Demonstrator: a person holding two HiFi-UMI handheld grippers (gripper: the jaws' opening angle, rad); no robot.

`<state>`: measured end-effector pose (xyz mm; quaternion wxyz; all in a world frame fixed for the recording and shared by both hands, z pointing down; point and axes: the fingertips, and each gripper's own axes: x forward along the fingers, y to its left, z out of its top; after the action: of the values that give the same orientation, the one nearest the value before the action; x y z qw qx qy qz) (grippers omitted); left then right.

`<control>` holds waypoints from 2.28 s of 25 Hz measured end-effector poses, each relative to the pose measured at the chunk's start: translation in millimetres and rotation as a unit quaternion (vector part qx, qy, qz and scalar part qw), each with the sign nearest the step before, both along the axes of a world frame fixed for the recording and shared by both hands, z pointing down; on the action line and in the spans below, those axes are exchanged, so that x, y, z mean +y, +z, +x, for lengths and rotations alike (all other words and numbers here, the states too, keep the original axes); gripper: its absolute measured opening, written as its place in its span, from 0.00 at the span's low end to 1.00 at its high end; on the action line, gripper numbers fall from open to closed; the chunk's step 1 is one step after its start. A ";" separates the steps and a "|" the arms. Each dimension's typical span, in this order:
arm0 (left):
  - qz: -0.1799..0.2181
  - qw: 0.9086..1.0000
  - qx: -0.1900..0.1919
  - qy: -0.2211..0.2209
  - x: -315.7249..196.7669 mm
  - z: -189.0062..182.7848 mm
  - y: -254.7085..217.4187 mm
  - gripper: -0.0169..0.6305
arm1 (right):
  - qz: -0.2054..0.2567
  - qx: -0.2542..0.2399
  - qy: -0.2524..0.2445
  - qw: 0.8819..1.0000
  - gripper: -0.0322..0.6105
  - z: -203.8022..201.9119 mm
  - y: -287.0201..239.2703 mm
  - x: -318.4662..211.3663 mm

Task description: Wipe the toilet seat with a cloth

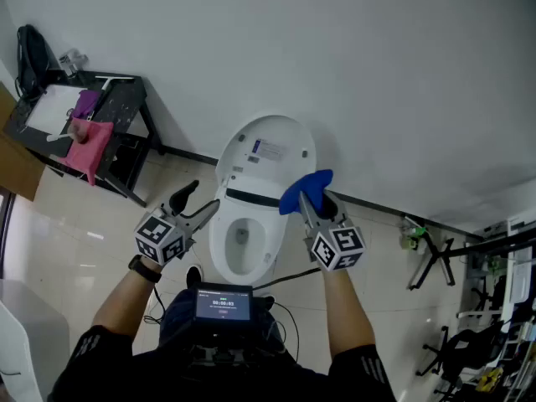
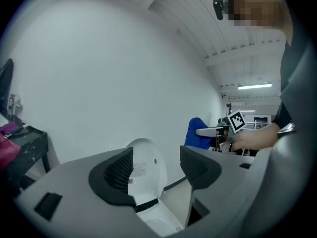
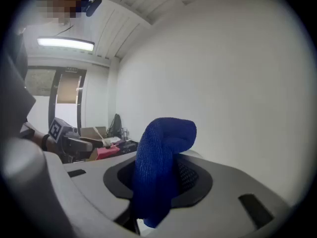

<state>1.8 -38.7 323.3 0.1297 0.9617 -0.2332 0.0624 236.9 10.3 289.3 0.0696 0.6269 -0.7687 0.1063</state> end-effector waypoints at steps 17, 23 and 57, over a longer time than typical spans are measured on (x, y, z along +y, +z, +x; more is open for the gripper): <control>-0.073 0.995 -0.042 -0.050 -24.7 -64.6 139.3 0.47 | -0.183 0.022 -0.067 0.981 0.28 -43.4 265.4 -121.2; -0.099 0.990 -0.050 -0.082 -29.8 -94.3 196.7 0.47 | -0.253 0.051 -0.119 0.959 0.28 -85.5 386.5 -136.9; -0.164 0.969 -0.036 -0.182 -20.3 -161.5 290.5 0.47 | -0.404 0.128 -0.245 0.872 0.28 -202.8 664.6 -86.2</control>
<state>-159.7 -59.0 613.8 0.2865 0.8657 -0.3956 0.1097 34.0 -75.9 953.9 0.4382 0.3436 -0.7722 0.3059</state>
